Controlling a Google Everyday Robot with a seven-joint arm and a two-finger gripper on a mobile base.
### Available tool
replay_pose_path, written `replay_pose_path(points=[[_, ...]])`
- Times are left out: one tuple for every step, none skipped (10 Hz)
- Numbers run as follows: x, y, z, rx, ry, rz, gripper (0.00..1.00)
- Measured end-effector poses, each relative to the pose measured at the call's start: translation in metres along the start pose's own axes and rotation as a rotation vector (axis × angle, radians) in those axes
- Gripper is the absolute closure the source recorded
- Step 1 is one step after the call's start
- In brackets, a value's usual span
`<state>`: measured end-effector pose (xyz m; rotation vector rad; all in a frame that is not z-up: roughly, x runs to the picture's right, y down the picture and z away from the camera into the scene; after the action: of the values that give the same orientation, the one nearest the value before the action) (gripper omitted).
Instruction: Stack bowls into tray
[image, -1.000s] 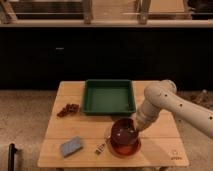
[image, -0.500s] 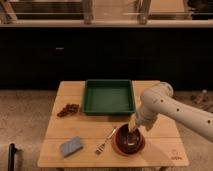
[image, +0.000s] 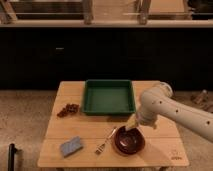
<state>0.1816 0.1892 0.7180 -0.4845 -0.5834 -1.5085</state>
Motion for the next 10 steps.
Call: replay_pose_path(points=[[0.003, 0.002, -0.001, -0.007, 0.007, 0.012, 0.2], [0.005, 0.002, -0.001, -0.01, 0.011, 0.022, 0.2], [0.009, 0.001, -0.001, -0.012, 0.022, 0.035, 0.2], [0.013, 0.003, -0.001, -0.011, 0.039, 0.053, 0.2], [0.016, 0.005, -0.001, -0.01, 0.057, 0.066, 0.2], [0.018, 0.006, 0.0, -0.005, 0.069, 0.078, 0.2], [0.021, 0.005, 0.002, 0.008, 0.084, 0.089, 0.2], [0.023, 0.002, 0.005, 0.027, 0.098, 0.099, 0.2], [0.025, 0.0, 0.009, 0.047, 0.11, 0.109, 0.2], [0.025, -0.004, 0.013, 0.068, 0.122, 0.119, 0.2]])
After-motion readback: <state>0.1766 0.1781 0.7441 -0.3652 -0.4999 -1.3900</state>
